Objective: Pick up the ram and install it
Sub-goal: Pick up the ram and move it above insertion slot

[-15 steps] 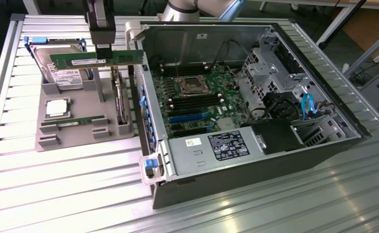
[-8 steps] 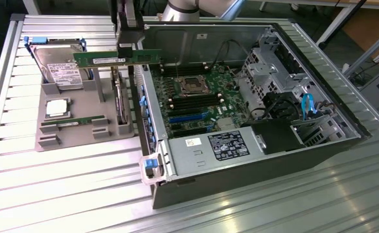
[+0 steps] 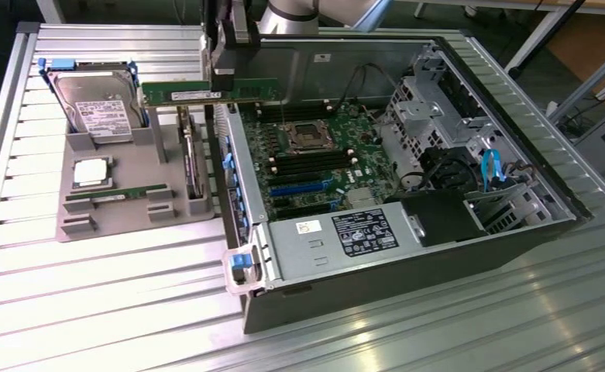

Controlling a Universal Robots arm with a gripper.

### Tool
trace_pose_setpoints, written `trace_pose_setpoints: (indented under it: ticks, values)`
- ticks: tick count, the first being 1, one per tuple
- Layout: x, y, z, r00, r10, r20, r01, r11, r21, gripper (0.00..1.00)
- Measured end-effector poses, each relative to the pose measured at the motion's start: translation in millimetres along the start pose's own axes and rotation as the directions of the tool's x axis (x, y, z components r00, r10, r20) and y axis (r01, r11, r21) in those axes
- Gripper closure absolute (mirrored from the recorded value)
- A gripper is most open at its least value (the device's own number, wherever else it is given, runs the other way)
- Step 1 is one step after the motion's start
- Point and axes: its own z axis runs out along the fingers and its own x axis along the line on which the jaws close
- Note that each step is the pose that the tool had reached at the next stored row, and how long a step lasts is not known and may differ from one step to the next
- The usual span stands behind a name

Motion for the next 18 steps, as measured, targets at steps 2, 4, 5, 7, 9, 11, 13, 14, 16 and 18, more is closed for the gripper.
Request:
trace_pose_setpoints:
  ticks: [2, 4, 5, 7, 9, 11, 13, 14, 16, 18]
  values:
    - [0.2, -3.4, -0.2, 1.0, 0.0, 0.0001, 0.0, 1.0, -0.0015, 0.87]
    - [0.4, -7.0, -0.3, 1.0, 0.0, 0.0002, 0.0, 1.0, -0.0029, 0.87]
    - [0.6, -9.2, -0.4, 1.0, 0.0, 0.0003, 0.0, 1.0, -0.0039, 0.87]
    - [0.8, -12.8, -0.6, 1.0, 0.0, 0.0004, 0.0, 1.0, -0.0054, 0.87]
    - [1.1, -18.0, -0.9, 1.0, 0.0, 0.0005, 0.0, 1.0, -0.0075, 0.87]
    - [1.6, -25.2, -1.3, 1.0, 0.0, 0.0007, 0.0, 0.9999, -0.0104, 0.87]
    - [2.0, -31.4, -1.6, 1.0, 0.0, 0.0008, 0.0, 0.9999, -0.0129, 0.87]
    - [2.2, -34.7, -1.8, 1.0, 0.0, 0.0009, 0.0, 0.9999, -0.0143, 0.87]
    - [2.6, -41.0, -2.1, 1.0, 0.0, 0.0011, 0.0, 0.9999, -0.0168, 0.87]
    - [2.8, -44.9, -2.3, 1.0, 0.0, 0.0012, 0.0, 0.9998, -0.0185, 0.87]
